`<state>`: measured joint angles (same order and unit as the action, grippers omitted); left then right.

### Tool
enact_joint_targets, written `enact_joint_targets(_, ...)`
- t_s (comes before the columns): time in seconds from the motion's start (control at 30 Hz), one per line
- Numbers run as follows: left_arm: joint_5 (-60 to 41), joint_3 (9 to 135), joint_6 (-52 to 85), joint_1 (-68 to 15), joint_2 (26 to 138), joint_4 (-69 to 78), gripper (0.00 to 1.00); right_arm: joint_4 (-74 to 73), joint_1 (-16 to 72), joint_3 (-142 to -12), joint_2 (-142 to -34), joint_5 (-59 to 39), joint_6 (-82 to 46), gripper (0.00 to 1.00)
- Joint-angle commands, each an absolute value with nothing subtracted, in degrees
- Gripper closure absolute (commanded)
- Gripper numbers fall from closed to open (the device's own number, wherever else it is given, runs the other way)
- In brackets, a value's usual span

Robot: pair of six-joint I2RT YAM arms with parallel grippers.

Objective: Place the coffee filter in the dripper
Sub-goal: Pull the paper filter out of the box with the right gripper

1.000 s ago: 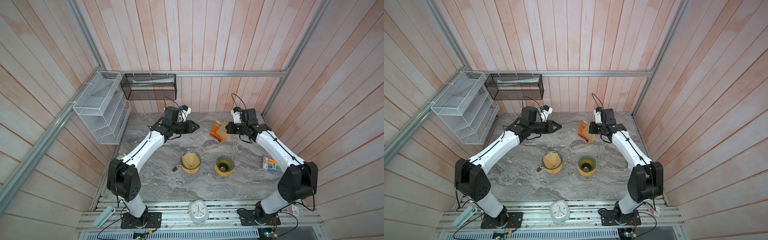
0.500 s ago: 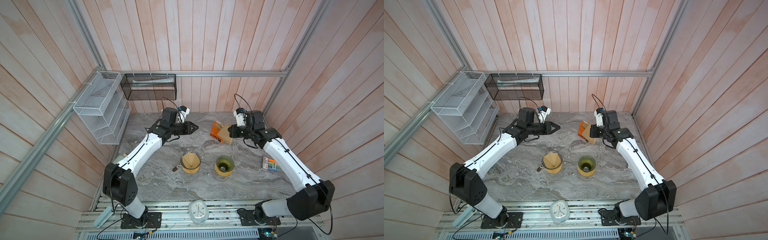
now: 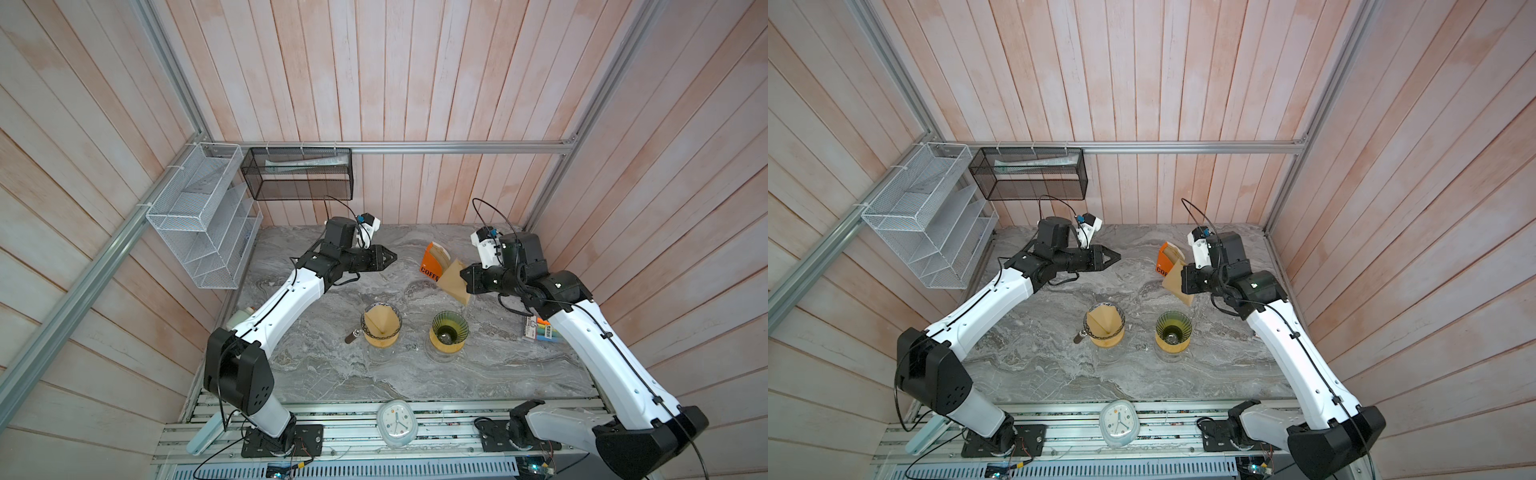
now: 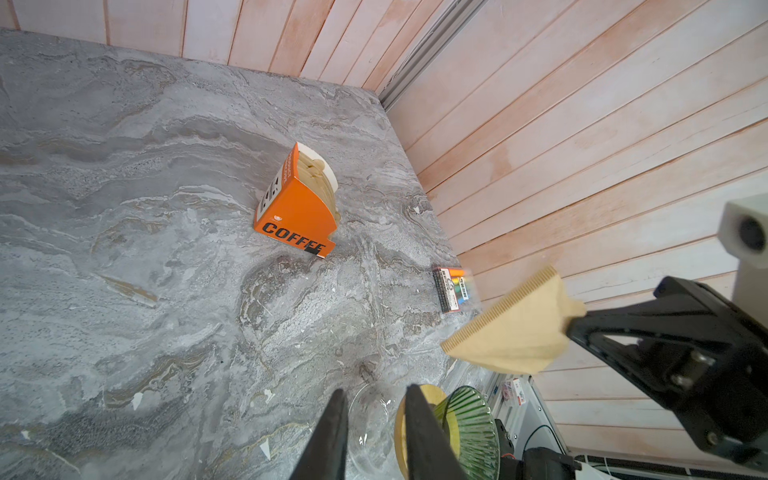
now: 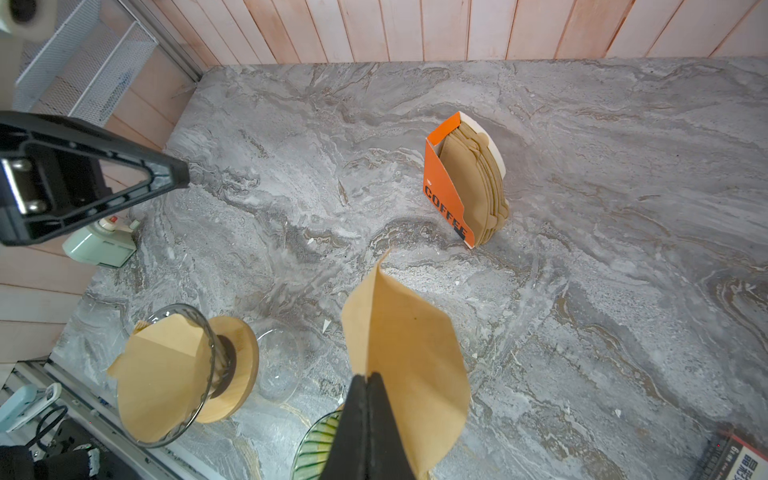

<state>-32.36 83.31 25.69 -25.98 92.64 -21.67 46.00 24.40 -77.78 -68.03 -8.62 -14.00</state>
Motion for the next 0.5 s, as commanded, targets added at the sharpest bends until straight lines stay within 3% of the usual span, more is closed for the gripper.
enact_joint_targets(0.0,-31.05,82.53,24.36,-26.79,90.53,-22.39,0.72,51.93,25.65,-78.77,-65.83,-7.25,-15.11,1.00)
enact_joint_targets(0.47,-29.19,81.30,24.83,-29.31,89.13,-21.79,0.73,57.16,29.63,-73.92,-58.90,-8.05,-18.11,1.00)
